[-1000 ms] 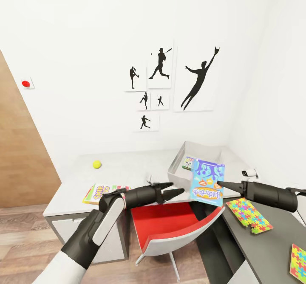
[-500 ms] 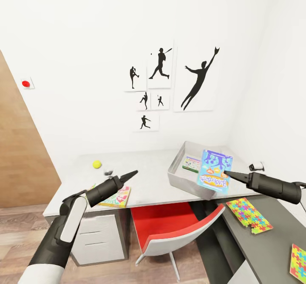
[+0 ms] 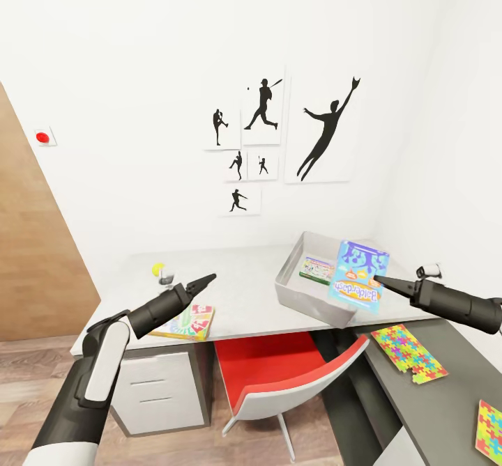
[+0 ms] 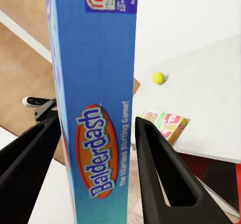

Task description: Put all the toys in the child's room - the three board games (two on the bed and one on the table), the two jigsaw puzzles on the table, and the tennis ball on the table - inside the toy box on the table in the child's room.

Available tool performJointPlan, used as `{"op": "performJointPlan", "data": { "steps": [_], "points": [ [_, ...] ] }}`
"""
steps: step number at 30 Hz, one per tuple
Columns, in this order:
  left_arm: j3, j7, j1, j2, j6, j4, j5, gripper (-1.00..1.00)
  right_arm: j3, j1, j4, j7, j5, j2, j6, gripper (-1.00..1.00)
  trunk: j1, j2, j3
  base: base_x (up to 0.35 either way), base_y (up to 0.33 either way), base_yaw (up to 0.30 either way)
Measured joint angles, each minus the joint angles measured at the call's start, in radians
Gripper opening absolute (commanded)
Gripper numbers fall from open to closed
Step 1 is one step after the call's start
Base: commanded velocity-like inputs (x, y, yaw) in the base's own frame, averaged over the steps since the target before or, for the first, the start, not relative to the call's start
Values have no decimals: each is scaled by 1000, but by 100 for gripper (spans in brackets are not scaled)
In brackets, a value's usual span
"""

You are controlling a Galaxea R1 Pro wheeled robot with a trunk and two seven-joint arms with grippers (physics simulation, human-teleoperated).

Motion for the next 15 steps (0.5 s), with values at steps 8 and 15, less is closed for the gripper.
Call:
{"op": "performJointPlan", "data": {
  "steps": [8, 15],
  "points": [
    [-2, 30, 7, -5, 5, -24, 11, 100, -2, 0, -8, -1, 1, 0, 0, -100, 0, 0, 0, 46, 142, 0],
    [-3, 38, 9, -6, 7, -30, 20, 100, -2, 2, -43, -2, 2, 0, 0, -100, 0, 0, 0, 141, 250, 0]
  ]
}}
